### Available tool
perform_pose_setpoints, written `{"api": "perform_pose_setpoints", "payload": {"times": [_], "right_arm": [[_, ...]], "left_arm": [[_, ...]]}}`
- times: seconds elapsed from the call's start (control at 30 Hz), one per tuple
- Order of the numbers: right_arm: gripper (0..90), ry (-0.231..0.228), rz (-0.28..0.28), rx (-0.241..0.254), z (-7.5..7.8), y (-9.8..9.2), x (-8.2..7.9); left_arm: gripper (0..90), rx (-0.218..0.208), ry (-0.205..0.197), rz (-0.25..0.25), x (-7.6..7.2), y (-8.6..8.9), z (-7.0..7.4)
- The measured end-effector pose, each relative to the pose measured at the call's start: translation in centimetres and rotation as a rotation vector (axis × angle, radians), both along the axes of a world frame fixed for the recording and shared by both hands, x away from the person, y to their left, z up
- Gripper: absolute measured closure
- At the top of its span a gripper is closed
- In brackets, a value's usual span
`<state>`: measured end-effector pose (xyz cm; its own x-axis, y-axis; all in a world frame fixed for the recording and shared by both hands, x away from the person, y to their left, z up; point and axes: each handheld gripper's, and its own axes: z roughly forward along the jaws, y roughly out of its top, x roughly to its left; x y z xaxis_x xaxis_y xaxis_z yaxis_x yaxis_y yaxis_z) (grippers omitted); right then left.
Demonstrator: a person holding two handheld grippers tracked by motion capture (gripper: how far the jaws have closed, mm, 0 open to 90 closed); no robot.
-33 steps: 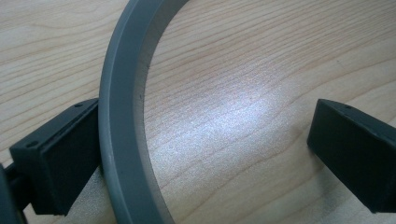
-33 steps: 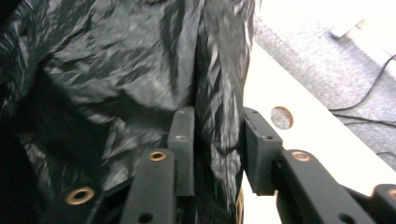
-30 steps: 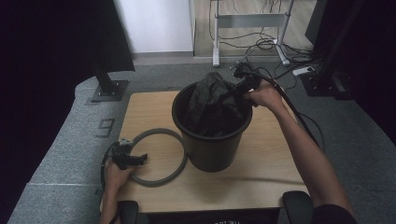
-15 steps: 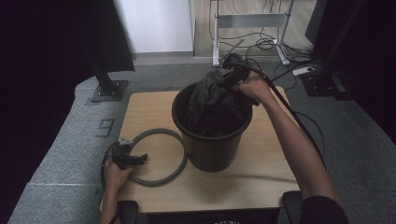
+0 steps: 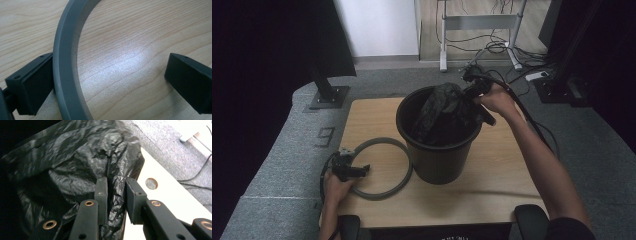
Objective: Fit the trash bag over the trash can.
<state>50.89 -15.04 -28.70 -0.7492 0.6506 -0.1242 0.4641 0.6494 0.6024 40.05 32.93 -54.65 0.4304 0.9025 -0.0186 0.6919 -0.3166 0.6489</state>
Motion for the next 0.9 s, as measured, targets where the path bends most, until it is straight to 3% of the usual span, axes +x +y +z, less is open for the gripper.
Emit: {"api": "perform_pose_setpoints", "payload": {"times": [0.17,0.23,0.33,0.43,0.5,0.6,0.7,0.83,0.9], "right_arm": [[64.9,0.043,0.008,0.011,0.4,-2.0,-2.1],[57.4,0.047,0.016,0.018,0.9,-2.4,-2.7],[46.7,-0.005,-0.002,0.048,2.3,-2.4,-2.8],[41.7,-0.052,-0.008,0.083,3.2,-1.4,-1.7],[41.3,-0.068,0.004,0.096,3.4,-0.2,-0.4],[42.1,-0.049,0.032,0.115,2.8,1.3,1.3],[49.5,-0.015,0.055,0.102,1.4,2.6,2.8],[59.3,0.000,0.055,0.044,0.2,3.1,3.3],[62.3,-0.002,0.053,0.046,0.2,2.7,3.1]], "left_arm": [[0.0,0.000,0.000,0.003,0.0,0.0,0.0],[0.0,0.000,0.000,0.003,0.0,0.0,0.0],[0.0,0.000,0.000,0.003,0.0,0.0,0.0],[0.0,0.000,0.000,0.004,0.0,0.0,0.0],[0.0,0.000,0.001,0.003,0.0,0.0,0.0],[0.0,0.000,0.001,0.003,0.0,0.0,0.0],[0.0,-0.001,0.000,0.002,0.0,0.0,0.0],[0.0,-0.001,0.001,-0.001,0.0,0.0,0.0],[0.0,0.000,0.001,-0.001,0.0,0.0,0.0]]}}
